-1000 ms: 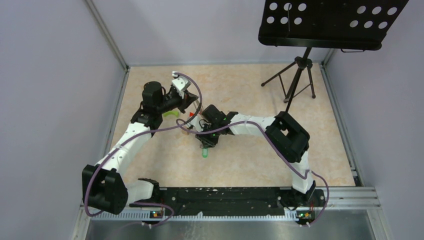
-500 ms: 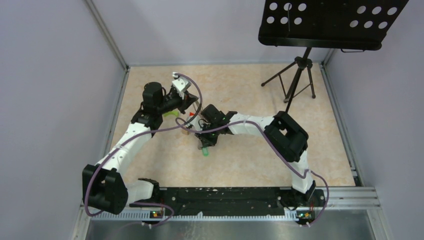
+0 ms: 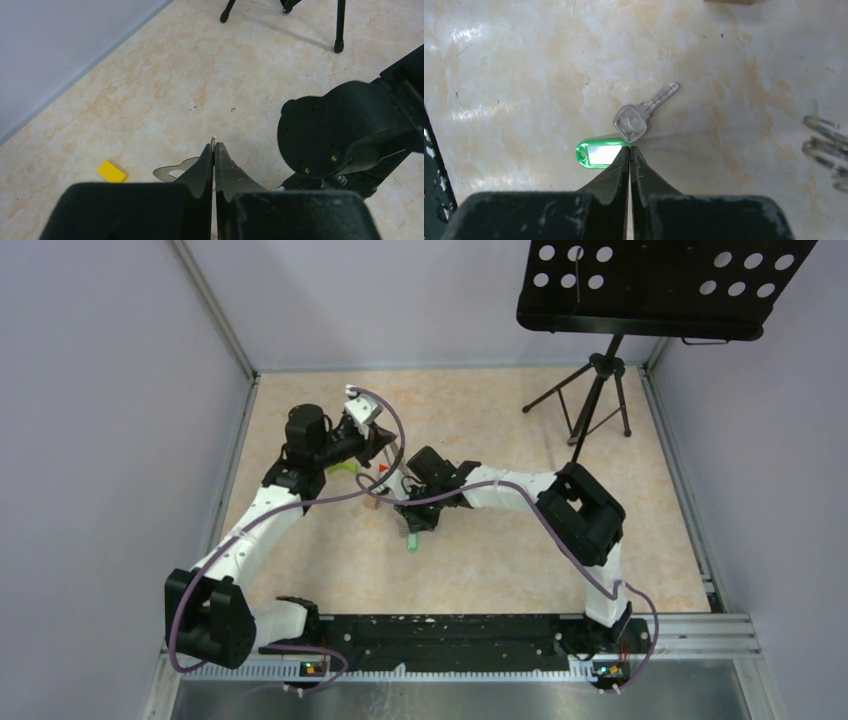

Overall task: Put the keys on the keyring
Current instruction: Pick up the key from the center of the board, then insert the key onto the keyring.

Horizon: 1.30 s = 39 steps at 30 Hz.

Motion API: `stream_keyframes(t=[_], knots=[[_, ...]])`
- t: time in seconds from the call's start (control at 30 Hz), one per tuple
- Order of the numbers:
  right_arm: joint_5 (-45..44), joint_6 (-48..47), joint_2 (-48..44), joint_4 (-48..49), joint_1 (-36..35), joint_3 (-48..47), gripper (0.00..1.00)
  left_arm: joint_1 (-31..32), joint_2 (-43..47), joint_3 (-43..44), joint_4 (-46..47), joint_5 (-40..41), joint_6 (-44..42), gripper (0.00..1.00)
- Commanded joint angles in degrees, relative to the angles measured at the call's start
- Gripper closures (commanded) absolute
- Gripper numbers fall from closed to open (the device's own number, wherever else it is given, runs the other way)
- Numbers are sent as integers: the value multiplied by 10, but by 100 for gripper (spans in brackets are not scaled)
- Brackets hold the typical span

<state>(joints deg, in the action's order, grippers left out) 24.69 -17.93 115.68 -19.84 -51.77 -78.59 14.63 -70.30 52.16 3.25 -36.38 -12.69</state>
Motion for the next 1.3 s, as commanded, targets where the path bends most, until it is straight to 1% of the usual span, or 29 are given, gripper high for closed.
stream_keyframes(t=[0.0,0.27,0.53,0.7,0.87,0.93,1.03,1.27], knots=[[5,-32,-79,8,19,34,100,-3,-2,18,17,-5,-15,100],[37,-69,-170,27,44,117,100,-2,-15,35,13,-16,-11,100],[88,-78,-266,33,100,180,100,-2,-15,36,17,-53,-14,100],[125,-96,-366,44,121,213,100,-2,-15,28,14,-123,-19,100],[140,-102,-445,55,130,237,100,2,-12,14,-5,-249,-54,100],[146,-101,-467,55,134,241,100,15,-8,10,-22,-288,-79,100],[160,-93,-487,46,141,240,100,36,3,1,-30,-311,-110,100],[233,-72,-489,45,162,236,100,101,26,-27,-30,-301,-172,100]])
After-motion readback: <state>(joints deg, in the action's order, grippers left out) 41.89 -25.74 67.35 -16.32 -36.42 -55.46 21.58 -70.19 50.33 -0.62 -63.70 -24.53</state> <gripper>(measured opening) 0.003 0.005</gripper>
